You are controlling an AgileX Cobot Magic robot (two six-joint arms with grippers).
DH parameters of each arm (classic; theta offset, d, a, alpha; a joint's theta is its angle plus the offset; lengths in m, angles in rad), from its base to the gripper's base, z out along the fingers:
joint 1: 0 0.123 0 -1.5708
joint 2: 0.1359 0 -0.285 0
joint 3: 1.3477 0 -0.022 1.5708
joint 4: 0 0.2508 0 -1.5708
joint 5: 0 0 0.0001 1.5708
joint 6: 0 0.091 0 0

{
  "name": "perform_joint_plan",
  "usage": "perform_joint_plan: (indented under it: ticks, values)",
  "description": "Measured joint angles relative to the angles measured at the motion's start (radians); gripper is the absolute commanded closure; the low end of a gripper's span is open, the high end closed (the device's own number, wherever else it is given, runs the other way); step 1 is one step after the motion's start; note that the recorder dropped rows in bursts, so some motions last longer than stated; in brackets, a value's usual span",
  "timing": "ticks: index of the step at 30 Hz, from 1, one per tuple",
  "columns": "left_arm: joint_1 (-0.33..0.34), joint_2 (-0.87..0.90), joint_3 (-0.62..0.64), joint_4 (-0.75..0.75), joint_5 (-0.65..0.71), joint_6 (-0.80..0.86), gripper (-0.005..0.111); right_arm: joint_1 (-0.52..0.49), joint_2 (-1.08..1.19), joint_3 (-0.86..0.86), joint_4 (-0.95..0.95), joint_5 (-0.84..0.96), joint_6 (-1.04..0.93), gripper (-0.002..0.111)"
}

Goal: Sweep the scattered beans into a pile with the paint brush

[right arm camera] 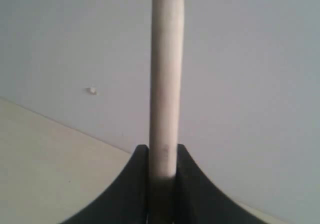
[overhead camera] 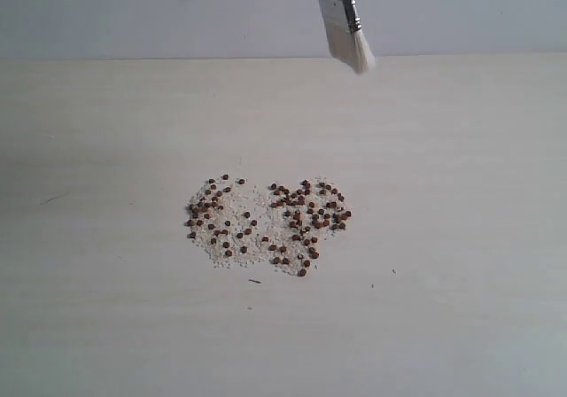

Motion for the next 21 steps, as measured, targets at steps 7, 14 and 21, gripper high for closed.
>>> perform_joint_plan:
  ticks: [7,14,21]
  values:
    - [0.0,-0.195,0.063,0.0,0.083,0.002,0.107,0.015,-0.005,0.0,0.002,-0.005,0.0,0.108]
    - [0.0,-0.266,0.123,-0.005,0.183,0.028,0.107,0.015,-0.025,0.0,0.002,-0.007,0.0,0.108]
    - [0.0,-0.275,0.143,-0.104,0.239,0.108,0.107,0.015,-0.067,0.0,0.002,-0.005,0.0,0.108]
